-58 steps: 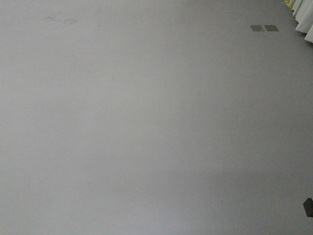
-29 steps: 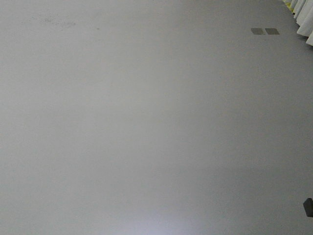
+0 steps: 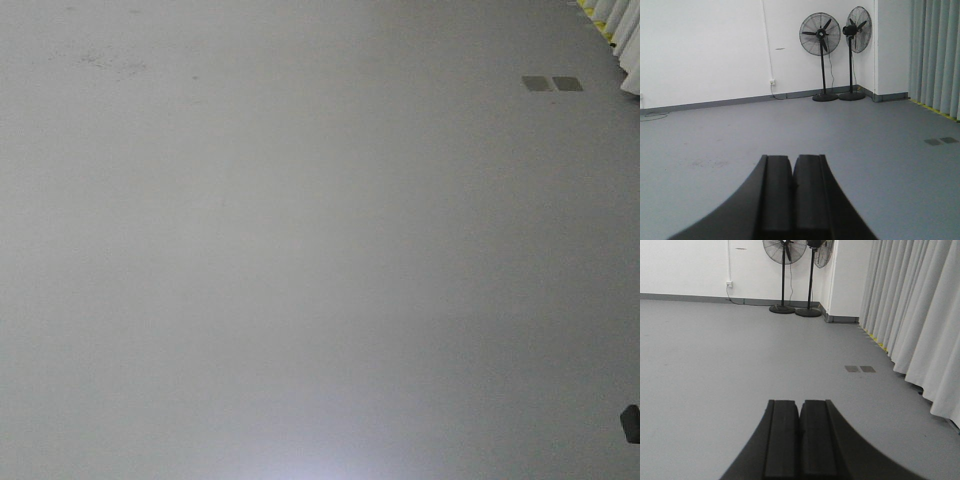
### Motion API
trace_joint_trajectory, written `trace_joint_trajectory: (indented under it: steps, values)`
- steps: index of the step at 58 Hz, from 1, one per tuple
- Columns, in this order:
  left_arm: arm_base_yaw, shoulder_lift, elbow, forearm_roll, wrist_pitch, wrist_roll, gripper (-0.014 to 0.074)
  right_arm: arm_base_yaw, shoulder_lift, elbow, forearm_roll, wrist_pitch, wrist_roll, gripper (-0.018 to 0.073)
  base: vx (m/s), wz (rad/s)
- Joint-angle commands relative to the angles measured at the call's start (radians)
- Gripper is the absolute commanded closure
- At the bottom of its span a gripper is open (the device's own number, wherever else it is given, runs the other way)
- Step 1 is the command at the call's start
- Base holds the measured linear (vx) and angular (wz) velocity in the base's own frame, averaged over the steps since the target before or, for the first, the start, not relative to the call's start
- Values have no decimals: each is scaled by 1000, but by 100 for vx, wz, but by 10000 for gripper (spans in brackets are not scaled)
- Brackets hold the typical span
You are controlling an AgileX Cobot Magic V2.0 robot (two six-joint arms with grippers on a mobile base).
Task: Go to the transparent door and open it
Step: 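Drive the base forward across the grey floor toward the glass door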
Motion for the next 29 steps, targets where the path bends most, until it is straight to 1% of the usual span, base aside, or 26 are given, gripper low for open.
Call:
trace_joint_trajectory:
  steps: [1,17,29]
  values:
    - [-4,-3,23,-10,-81,-7,602,-3,-11,14,0,-83,-6,567,39,4]
    - [-4,-3,23,-10,-81,-7,602,-3,-11,14,0,-83,-6,567,44,7]
    - [-4,-3,23,-10,-81,-7,602,-3,-11,14,0,-83,-6,567,50,17]
